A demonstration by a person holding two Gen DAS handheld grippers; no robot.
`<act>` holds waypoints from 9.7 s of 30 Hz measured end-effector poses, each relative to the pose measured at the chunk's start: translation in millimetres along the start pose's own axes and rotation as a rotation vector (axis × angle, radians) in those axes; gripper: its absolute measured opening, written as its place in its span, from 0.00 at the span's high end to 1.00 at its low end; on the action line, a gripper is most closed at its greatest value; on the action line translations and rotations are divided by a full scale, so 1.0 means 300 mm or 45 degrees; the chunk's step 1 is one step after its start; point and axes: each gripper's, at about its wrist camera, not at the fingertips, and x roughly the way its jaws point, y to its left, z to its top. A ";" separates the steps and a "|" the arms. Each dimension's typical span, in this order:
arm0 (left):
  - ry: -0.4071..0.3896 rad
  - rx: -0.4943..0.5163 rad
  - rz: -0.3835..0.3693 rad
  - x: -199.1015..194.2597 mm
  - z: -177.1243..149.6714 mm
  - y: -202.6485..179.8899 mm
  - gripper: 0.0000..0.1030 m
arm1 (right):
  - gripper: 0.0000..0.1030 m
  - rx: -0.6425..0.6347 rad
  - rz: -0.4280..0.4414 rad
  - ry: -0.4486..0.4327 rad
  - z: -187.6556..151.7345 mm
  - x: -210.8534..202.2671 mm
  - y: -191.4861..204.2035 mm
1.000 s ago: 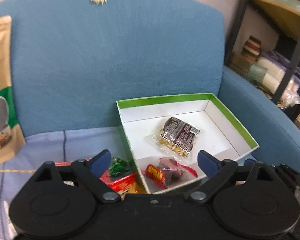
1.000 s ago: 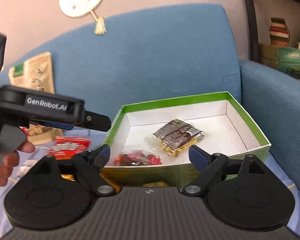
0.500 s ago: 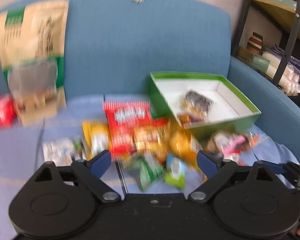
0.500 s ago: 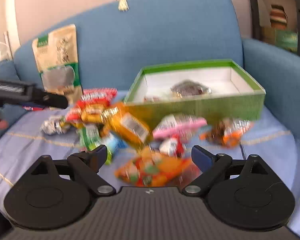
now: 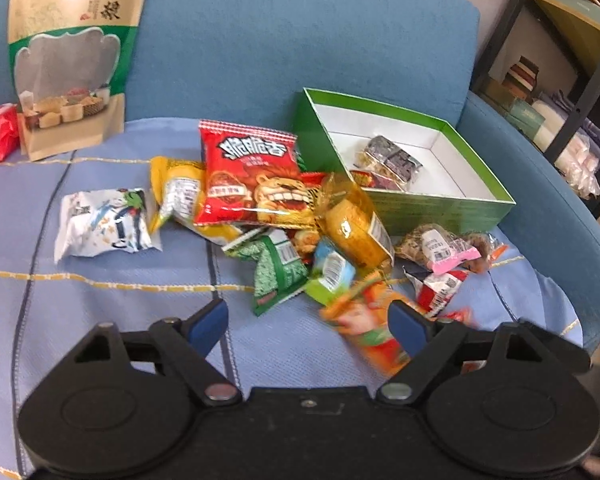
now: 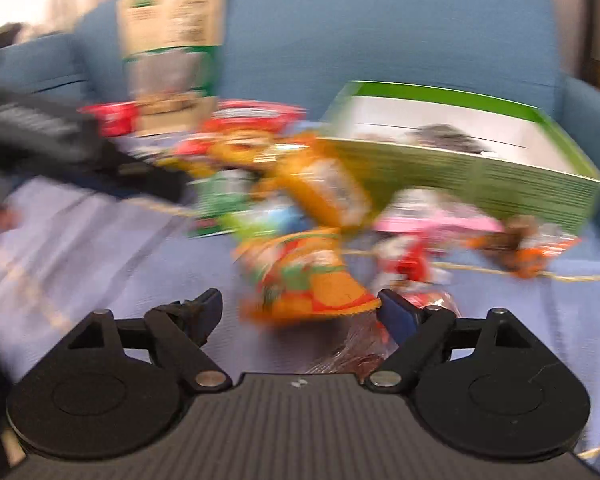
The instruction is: Organize snacks
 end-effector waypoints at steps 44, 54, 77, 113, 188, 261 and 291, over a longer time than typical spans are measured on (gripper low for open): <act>-0.112 -0.065 -0.273 0.053 0.239 -0.153 0.61 | 0.30 0.114 -0.074 -0.262 0.224 -0.083 -0.070; -0.085 -0.089 -0.288 0.228 0.378 -0.158 0.61 | 0.36 0.191 -0.119 -0.271 0.305 0.058 -0.195; -0.137 0.036 -0.028 0.176 0.351 -0.148 0.00 | 0.00 0.099 -0.271 -0.272 0.220 -0.041 -0.134; 0.224 0.236 -0.197 0.295 0.028 -0.313 0.00 | 0.10 0.496 -0.258 -0.004 -0.146 -0.121 0.002; -0.159 0.124 -0.157 0.179 0.394 -0.253 0.88 | 0.23 0.362 -0.427 -0.236 0.254 -0.011 -0.377; -0.066 -0.097 0.121 0.029 -0.022 0.069 0.00 | 0.00 0.169 -0.244 0.033 0.038 0.080 -0.185; -0.055 -0.065 0.010 0.280 0.167 -0.102 0.17 | 0.43 0.255 -0.106 0.033 -0.009 0.036 -0.135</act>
